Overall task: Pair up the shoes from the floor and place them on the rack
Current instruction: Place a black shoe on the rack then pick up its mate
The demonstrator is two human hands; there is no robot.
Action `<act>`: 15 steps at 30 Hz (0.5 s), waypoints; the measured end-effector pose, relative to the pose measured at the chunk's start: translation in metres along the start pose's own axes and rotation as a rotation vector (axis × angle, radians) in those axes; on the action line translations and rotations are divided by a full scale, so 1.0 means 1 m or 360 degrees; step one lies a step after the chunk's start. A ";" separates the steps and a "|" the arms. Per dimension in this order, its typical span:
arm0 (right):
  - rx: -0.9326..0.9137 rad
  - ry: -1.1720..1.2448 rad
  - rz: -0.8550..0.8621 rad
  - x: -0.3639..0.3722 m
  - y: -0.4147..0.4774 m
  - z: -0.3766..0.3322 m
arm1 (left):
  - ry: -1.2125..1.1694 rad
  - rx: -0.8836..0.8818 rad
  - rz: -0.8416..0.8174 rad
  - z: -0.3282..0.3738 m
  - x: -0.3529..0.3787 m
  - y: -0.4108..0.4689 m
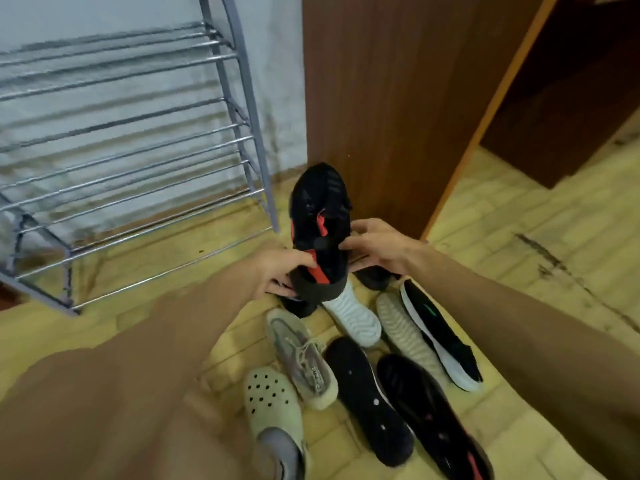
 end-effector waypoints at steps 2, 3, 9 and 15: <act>0.0050 0.0020 0.0027 -0.006 0.000 0.027 | -0.0076 -0.0061 -0.0020 -0.013 0.024 0.005; 0.0083 0.0050 0.0039 -0.008 -0.001 0.040 | -0.0115 -0.0096 -0.0012 -0.021 0.034 0.008; 0.0334 0.0399 0.0296 -0.032 -0.014 0.141 | -0.0417 -0.0275 0.0028 -0.076 0.095 0.005; 0.1031 -0.1104 0.0343 -0.048 -0.041 0.284 | -0.0188 -0.0179 -0.0063 -0.114 0.123 -0.001</act>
Point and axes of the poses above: each hand's wrist, its own y-axis towards the middle knuckle, its own x-axis out of the palm, z = x × y, the point moved 2 cm from there along y, towards the middle knuckle, and after that the axes turned 12 degrees about x, right-handed, at the moved point
